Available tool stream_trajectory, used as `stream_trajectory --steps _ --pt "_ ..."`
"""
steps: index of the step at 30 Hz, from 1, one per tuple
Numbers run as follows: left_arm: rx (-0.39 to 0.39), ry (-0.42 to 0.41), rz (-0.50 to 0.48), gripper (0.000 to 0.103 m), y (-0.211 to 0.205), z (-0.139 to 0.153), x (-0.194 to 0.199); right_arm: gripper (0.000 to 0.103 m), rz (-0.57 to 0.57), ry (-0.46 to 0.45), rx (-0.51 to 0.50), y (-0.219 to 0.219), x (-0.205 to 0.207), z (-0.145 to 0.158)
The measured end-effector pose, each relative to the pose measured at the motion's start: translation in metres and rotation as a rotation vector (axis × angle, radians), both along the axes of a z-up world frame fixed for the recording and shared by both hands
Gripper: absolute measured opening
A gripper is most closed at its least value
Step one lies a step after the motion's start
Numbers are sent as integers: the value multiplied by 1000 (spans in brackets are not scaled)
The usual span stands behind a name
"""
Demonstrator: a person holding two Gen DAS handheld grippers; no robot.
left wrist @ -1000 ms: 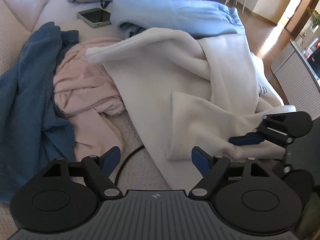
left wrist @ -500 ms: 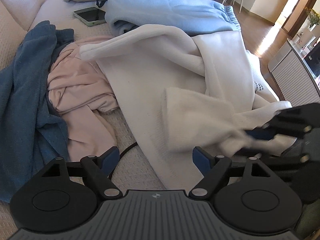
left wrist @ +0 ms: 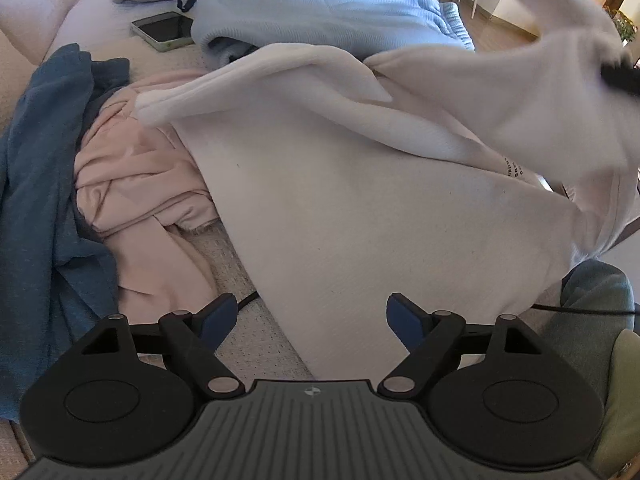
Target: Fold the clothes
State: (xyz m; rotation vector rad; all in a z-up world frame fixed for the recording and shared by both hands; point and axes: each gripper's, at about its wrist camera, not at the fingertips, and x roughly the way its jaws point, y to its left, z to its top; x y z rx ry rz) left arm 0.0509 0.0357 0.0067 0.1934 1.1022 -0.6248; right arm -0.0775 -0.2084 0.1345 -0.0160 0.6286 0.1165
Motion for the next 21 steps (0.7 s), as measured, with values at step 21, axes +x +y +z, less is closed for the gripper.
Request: stream_trajectory --steps 21 --pt "-2 44 -13 84 -4 -10 -4 36 -54 199 63 1 49 -77"
